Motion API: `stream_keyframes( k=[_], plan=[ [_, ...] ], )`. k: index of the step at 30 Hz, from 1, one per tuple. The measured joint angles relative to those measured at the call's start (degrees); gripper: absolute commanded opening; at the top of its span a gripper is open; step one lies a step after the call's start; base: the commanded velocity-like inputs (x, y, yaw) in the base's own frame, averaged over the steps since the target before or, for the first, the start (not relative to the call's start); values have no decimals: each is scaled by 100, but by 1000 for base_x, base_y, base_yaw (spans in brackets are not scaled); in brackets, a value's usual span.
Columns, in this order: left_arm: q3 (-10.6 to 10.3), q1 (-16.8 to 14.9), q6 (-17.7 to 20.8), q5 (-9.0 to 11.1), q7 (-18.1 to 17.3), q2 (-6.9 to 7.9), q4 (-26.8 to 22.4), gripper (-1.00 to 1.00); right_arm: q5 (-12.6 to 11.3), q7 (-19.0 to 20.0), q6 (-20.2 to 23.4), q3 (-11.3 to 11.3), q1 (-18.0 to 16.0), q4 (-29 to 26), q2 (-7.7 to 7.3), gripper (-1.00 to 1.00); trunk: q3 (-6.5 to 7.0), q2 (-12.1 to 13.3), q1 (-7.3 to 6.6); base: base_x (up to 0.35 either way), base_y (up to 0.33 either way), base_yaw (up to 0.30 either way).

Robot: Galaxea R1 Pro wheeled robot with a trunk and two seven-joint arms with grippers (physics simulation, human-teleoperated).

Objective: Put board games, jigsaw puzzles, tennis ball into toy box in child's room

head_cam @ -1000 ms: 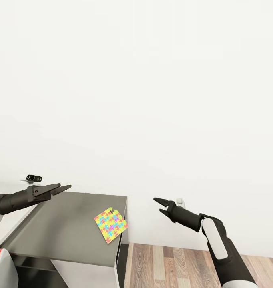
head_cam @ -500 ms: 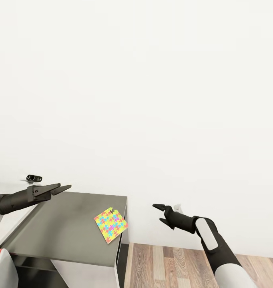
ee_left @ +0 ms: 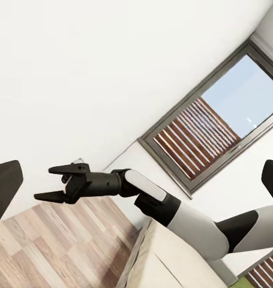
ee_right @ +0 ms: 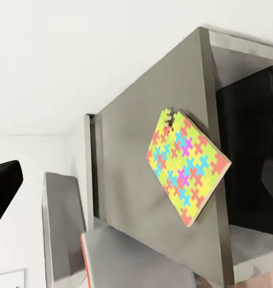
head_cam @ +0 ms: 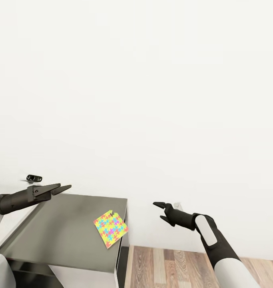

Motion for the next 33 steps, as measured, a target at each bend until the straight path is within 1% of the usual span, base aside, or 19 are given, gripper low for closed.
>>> stream_keyframes(
  k=[12, 13, 17, 21, 22, 23, 26, 28, 33],
  plan=[
    [5, 6, 0, 0, 0, 7, 0, 100, -18, 13, 20, 10, -6, 37, -38, 100, 0, 0, 2, 27, 4, 0],
    [6, 7, 0, 0, 0, 8, 0, 100, -18, 11, 19, 10, -13, 89, -55, 100, 0, 0, 2, 1, 0, 0],
    [7, 9, 5, 1, 0, 8, 0, 100, -27, 42, 26, 14, -93, 277, -215, 100, 0, 0, 1, 34, 4, 0],
    [15, 14, 10, 2, 0, 24, -11, 100, -39, 71, 59, 17, -110, 313, -258, 100, 0, 0, 2, 47, 13, 0],
    [14, 16, 15, -21, 0, 21, -26, 100, -47, 78, 74, 110, -115, 316, -262, 100, 0, 1, 2, 9, 2, 0],
    [13, 17, 16, -22, 0, 18, -38, 100, -47, 79, 77, 154, -117, 314, -262, 100, 0, 0, 2, 6, 2, 0],
    [7, 34, 41, -24, 0, 11, -172, 100, -58, 97, 87, 453, -122, 284, -262, 100, 0, 0, 2, 3, 1, 0],
    [11, 85, 58, -25, 0, 13, -252, 100, -80, 130, 97, 561, -123, 274, -258, 100, 0, 0, 2, 0, 0, 0],
    [11, 156, 99, -24, 0, 11, -430, 100, -110, 177, 298, 622, -124, 268, -194, 100, -90, -199, 112, 0, 0, 0]
  ],
)
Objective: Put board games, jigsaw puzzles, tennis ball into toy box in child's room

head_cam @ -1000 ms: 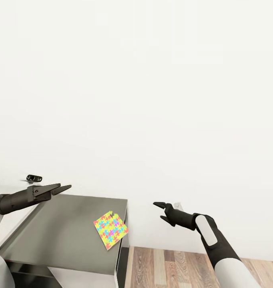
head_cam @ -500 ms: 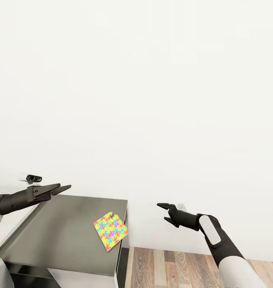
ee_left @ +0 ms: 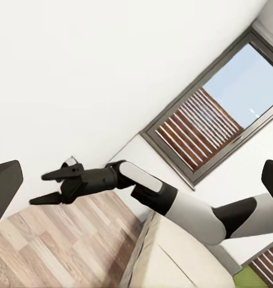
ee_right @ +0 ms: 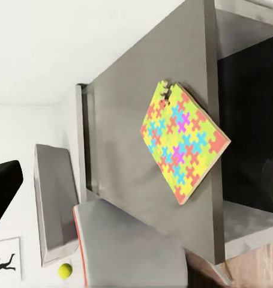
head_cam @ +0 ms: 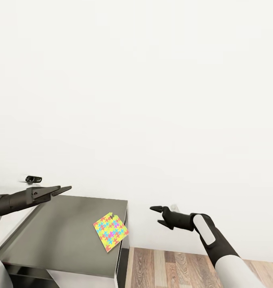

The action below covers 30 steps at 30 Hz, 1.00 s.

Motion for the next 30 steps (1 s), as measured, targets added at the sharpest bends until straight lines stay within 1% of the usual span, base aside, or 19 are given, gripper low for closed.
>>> stream_keyframes(
  k=[2, 6, 13, 24, 26, 30],
  plan=[
    [-8, 8, 17, 7, 0, -2, -28, 100, -11, 7, 90, 6, 0, -1, 17, 100, -36, -80, 44, 0, 0, 0],
    [-26, 15, 39, 27, 0, -6, -85, 100, -18, 25, 137, -4, 0, -4, 23, 100, -108, -242, 132, 0, 0, 0],
    [-36, 15, 50, 29, 0, -11, -121, 100, -6, 242, 106, -23, 0, -17, 3, 100, -235, -523, 286, 0, 0, 0],
    [-37, 16, 50, 19, 0, -12, -123, 100, 4, 285, 86, -52, 0, -53, -47, 100, -433, -966, 528, 0, 0, 0],
    [-37, 13, 50, 17, 0, -12, -123, 100, 5, 285, 82, -75, 0, -54, -58, 100, -470, -1046, 572, 0, 0, 0],
    [-37, 13, 50, 16, 0, -12, -123, 100, 0, 284, 81, -191, 5, -54, -63, 100, -542, -1207, 660, 0, 0, 0]
  ],
)
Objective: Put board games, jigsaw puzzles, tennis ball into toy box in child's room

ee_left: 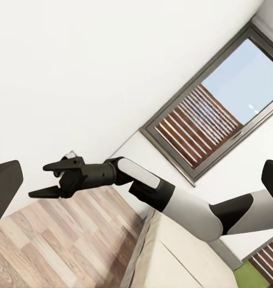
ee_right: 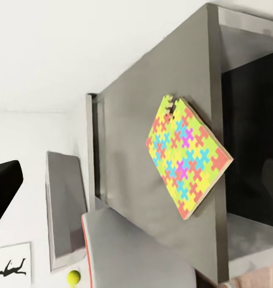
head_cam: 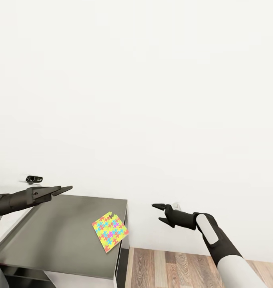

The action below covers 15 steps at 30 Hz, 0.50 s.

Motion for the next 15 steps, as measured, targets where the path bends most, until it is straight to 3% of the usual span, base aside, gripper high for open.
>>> stream_keyframes(
  k=[15],
  plan=[
    [-8, 1, 0, 0, 0, 0, 0, 100, 8, -34, -102, -97, 26, -2, 65, 100, -270, -603, 330, 0, 0, 0]
  ],
)
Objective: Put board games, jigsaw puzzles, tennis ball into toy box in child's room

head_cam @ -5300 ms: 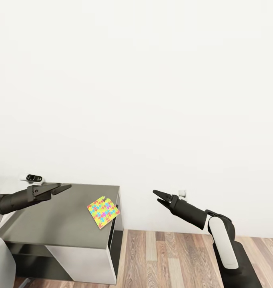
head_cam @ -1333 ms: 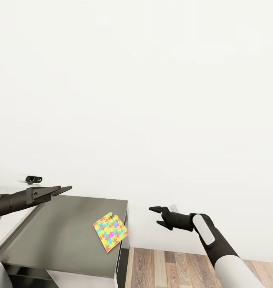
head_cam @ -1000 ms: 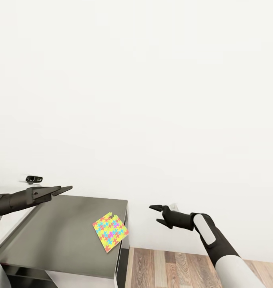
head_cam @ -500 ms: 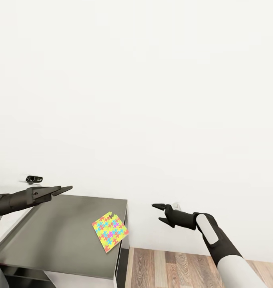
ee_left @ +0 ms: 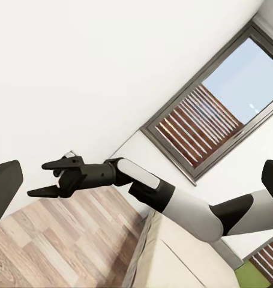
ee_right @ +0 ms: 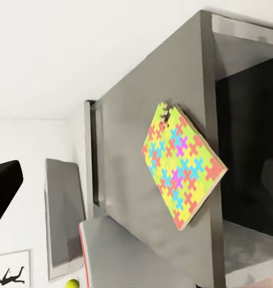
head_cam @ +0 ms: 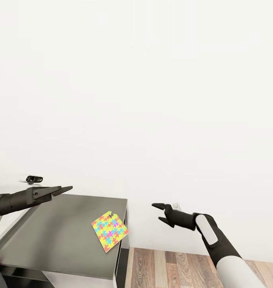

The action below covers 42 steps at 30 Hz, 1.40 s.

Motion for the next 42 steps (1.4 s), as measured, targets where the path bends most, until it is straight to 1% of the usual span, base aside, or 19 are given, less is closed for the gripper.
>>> stream_keyframes(
  k=[6, 11, 13, 18, 21, 26, 38, 42],
  plan=[
    [0, 2, 0, 0, 0, 0, 0, 100, -4, 175, -3, -8, 42, -65, -35, 100, -108, -241, 132, 0, 0, 0],
    [0, 3, 0, 0, 0, 0, 0, 100, -5, 219, 1, -23, 48, -83, -47, 100, -198, -442, 242, 0, 0, 0],
    [0, 3, 0, 0, 0, 0, 0, 100, -17, 223, 2, -76, 52, -84, -54, 100, -234, -522, 286, 0, 0, 0],
    [0, 2, 0, 0, 0, 0, 0, 100, -57, 241, 3, -345, 63, -86, -28, 100, -324, -723, 396, 0, 0, 0],
    [4, 0, 0, 0, 0, 0, 0, 100, -61, 243, 4, -391, 64, -86, -21, 100, -378, -844, 462, 0, 0, 0],
    [4, 2, 0, 0, 0, 0, 0, 100, -63, 246, 4, -412, 65, -87, -33, 100, -468, -1045, 572, 0, 0, 0],
    [8, 2, 0, 0, 0, 0, 0, 100, -60, 245, -1, -405, 65, -85, -8, 100, -684, -1526, 835, 0, 0, 0],
    [8, 1, 0, 0, 0, 0, 0, 100, -31, 185, 7, -357, 70, -63, 14, 100, -756, -1687, 923, 0, 0, 0]
  ],
)
